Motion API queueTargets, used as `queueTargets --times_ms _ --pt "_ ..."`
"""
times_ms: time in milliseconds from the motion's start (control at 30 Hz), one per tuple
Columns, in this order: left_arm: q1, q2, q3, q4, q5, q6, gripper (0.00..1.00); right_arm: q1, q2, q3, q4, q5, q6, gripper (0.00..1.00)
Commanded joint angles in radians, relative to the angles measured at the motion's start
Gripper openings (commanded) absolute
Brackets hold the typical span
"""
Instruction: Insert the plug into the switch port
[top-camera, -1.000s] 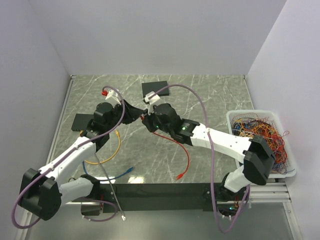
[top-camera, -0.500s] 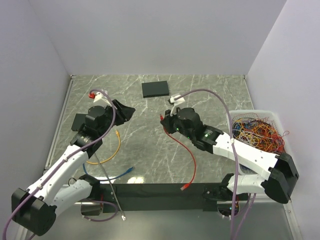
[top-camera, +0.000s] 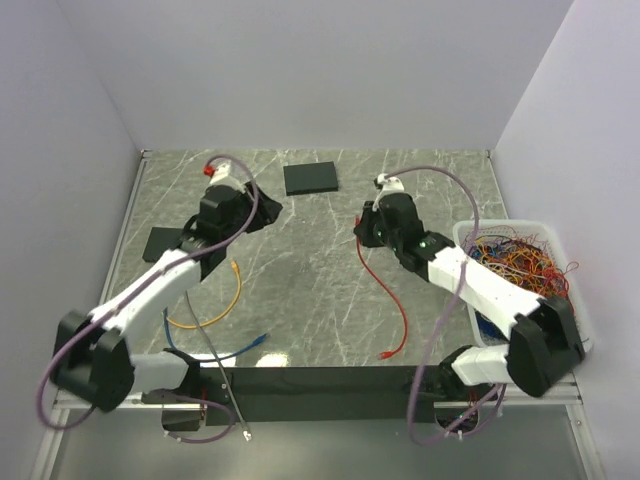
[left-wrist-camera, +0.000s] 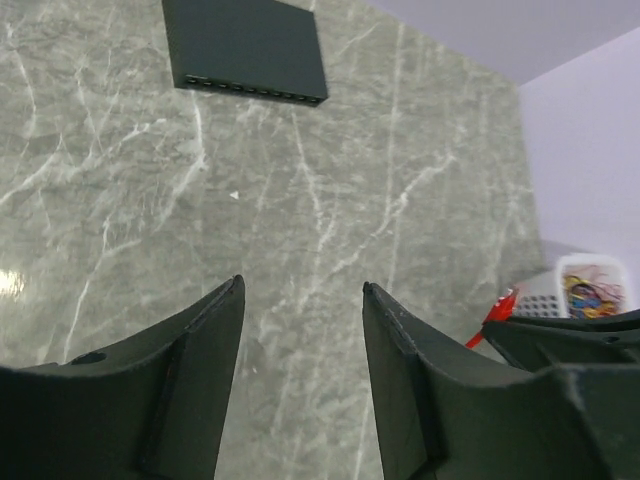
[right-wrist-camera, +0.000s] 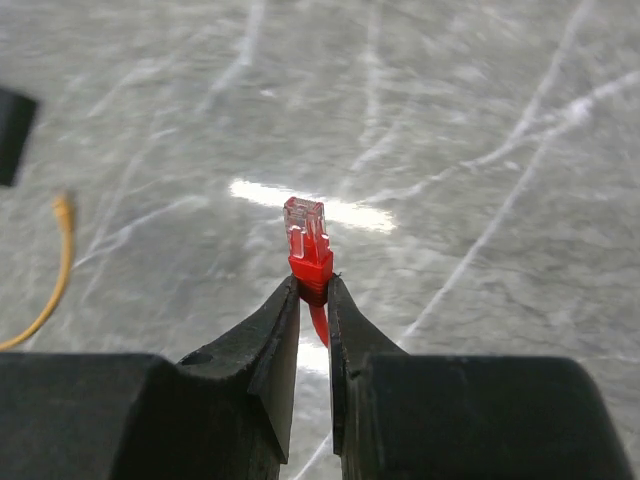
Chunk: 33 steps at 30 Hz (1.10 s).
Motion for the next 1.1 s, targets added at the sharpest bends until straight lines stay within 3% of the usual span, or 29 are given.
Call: queueTargets --times_ms 0,267,433,600,700,900,1067 --pt "0.002 0.142 0.096 0.061 -0.012 0.052 0.56 -0.050 0.114 0.105 -0.026 -0.056 0.044 0.00" --pt "0.131 0.597 0.354 0.159 0.122 0.085 0.54 -0.179 0.555 0.473 -0.105 -0.116 0.080 0.00" --pt "0.238 0.815 0.507 0.231 0.250 0.043 0.52 -0.231 0.869 0.862 -0.238 -0.128 0.077 0.00" --pt "0.276 1.012 0.659 0.245 0.335 0.020 0.52 -0.298 1.168 1.302 -0.416 -0.130 0.087 0.00" --pt "0.289 1.105 0.755 0.239 0.403 -0.015 0.51 -0.338 1.282 1.442 -0.441 -0.203 0.145 0.00" --pt "0.294 1.221 0.878 0.262 0.479 -0.084 0.50 -0.389 1.351 1.428 -0.312 -0.413 0.314 0.00" --pt "0.289 1.268 0.892 0.300 0.521 -0.126 0.50 -0.372 1.483 1.561 -0.273 -0.605 0.469 0.00"
